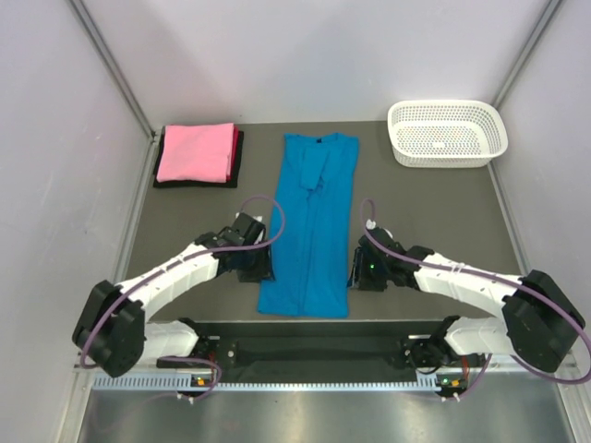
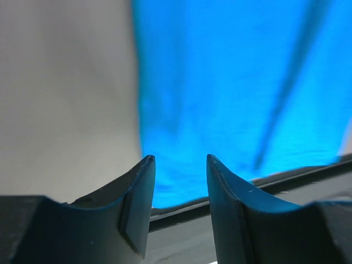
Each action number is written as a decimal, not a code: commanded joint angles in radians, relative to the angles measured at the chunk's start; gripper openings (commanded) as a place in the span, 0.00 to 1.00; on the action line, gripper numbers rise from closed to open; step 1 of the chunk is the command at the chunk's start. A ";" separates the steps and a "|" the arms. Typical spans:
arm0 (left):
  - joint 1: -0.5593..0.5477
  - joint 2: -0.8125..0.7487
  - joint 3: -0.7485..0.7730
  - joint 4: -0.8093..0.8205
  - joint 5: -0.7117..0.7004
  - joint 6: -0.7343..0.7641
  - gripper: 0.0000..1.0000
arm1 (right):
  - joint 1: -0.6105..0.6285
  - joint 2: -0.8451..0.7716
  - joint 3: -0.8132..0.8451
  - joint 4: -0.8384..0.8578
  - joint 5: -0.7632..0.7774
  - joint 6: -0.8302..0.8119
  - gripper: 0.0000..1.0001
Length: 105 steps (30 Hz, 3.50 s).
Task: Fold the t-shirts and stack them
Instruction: Fold the tshirt
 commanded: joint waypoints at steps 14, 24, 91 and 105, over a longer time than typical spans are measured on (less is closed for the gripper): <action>-0.242 -0.122 -0.020 0.186 -0.160 -0.136 0.30 | -0.294 0.519 0.893 0.090 0.084 -0.172 0.37; -0.317 0.077 0.021 0.234 -0.209 -0.155 0.40 | -0.369 1.041 1.384 0.127 -0.023 -0.134 0.35; -0.466 0.356 0.265 -0.053 -0.312 -0.297 0.27 | -0.401 1.296 1.550 0.282 -0.126 -0.072 0.02; -0.501 0.349 0.336 -0.137 -0.358 -0.311 0.00 | -0.401 1.271 1.535 0.323 -0.138 -0.082 0.00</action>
